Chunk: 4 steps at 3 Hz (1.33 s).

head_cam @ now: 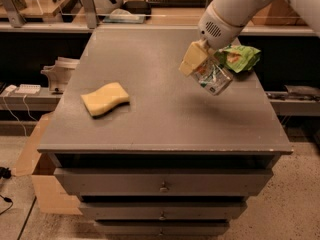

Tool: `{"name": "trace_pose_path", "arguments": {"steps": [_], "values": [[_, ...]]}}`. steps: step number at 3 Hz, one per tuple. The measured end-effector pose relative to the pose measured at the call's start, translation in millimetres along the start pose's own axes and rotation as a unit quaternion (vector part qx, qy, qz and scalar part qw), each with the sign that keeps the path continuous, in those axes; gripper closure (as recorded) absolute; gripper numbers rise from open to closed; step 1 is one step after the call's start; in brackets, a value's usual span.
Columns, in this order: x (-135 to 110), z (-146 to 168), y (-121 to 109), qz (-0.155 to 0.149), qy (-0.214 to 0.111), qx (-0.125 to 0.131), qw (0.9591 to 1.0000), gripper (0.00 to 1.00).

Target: Place 7up can upright

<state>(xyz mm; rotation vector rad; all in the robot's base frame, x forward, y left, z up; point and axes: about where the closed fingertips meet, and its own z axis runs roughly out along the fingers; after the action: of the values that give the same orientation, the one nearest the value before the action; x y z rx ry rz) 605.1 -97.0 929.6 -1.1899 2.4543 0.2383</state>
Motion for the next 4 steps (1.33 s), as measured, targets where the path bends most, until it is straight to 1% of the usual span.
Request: {"name": "trace_pose_path", "arguments": {"steps": [1,2,3,4], "values": [[-20,-18,7,-0.046,-0.120,-0.045,0.9907,1.00],[-39,-35,15,-0.091,-0.232,-0.096,0.9637,1.00],[-50,-49,27,-0.140,-0.310,-0.137,0.9304,1.00],[-52,-56,38,-0.178,-0.366,-0.160,0.8994,1.00]]}}
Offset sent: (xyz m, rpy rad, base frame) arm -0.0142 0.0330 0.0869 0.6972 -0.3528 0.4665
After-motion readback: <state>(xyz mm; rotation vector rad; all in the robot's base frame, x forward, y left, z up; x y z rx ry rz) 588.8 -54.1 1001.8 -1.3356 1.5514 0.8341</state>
